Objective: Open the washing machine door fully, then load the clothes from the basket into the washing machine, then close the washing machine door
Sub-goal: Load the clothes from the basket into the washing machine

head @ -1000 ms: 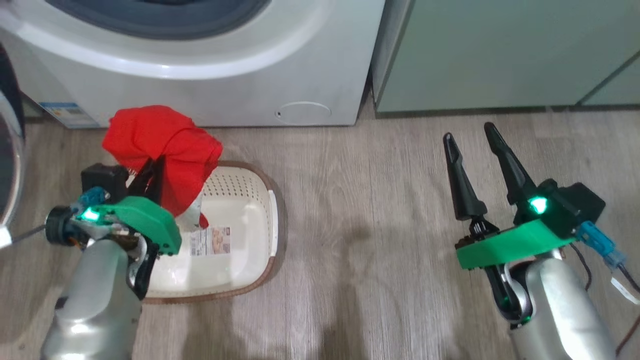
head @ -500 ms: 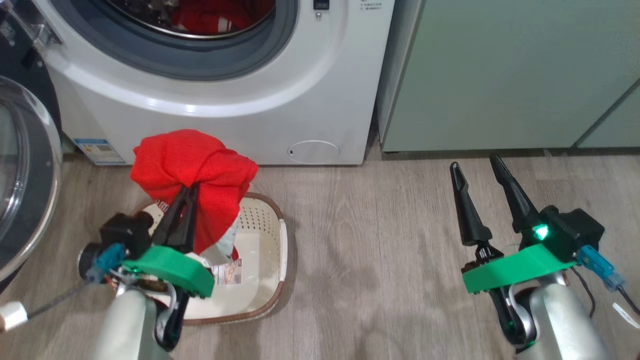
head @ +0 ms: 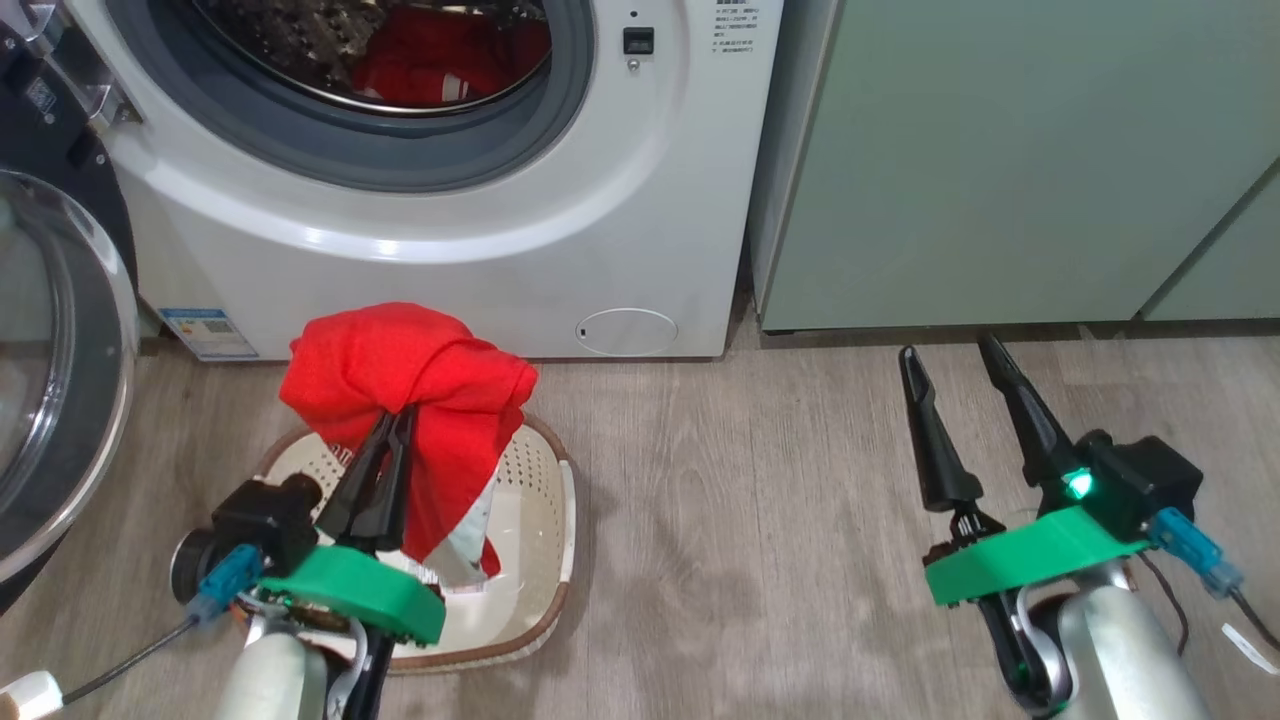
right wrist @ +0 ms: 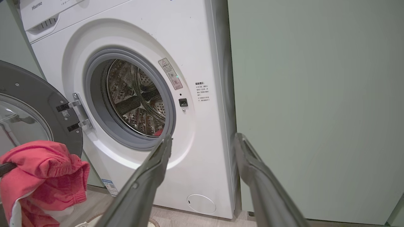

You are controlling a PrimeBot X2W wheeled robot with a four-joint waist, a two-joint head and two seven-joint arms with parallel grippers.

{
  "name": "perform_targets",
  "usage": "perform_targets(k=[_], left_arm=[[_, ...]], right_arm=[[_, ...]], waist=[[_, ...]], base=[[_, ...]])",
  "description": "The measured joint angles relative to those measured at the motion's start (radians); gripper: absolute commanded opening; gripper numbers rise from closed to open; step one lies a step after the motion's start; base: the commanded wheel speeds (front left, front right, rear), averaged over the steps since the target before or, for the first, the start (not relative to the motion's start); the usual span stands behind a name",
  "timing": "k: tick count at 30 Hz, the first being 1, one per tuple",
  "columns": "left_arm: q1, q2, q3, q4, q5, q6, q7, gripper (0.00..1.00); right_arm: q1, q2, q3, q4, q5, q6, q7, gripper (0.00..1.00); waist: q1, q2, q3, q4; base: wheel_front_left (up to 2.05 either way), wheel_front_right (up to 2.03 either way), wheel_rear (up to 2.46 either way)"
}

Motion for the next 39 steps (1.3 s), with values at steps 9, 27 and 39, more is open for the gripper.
perform_targets(k=[9,27,39], left_arm=[[0.008,-0.003,-0.005,-0.019,0.006,0.000,0.000,0.00],[-0.116,0.011,0.040,-0.057,-0.006,0.000,0.000,0.00],[-0.616,0.230,0.101,0.032,-0.079,0.000,-0.005,0.00]], right_arm=[[0.008,0.000,0.002,0.002,0.000,0.000,0.000,1.00],[-0.031,0.000,0.018,-0.028,0.000,0.000,0.000,1.00],[-0.162,0.001,0.077,-0.065,0.052,0.000,0.000,1.00]], waist=[[0.0000,0.0000,-0.005,-0.005],[0.0001,0.0000,0.143,-0.056],[0.0005,0.0000,0.393,-0.131]], base=[[0.00,0.00,0.00],[0.00,0.00,0.00],[0.00,0.00,0.00]])
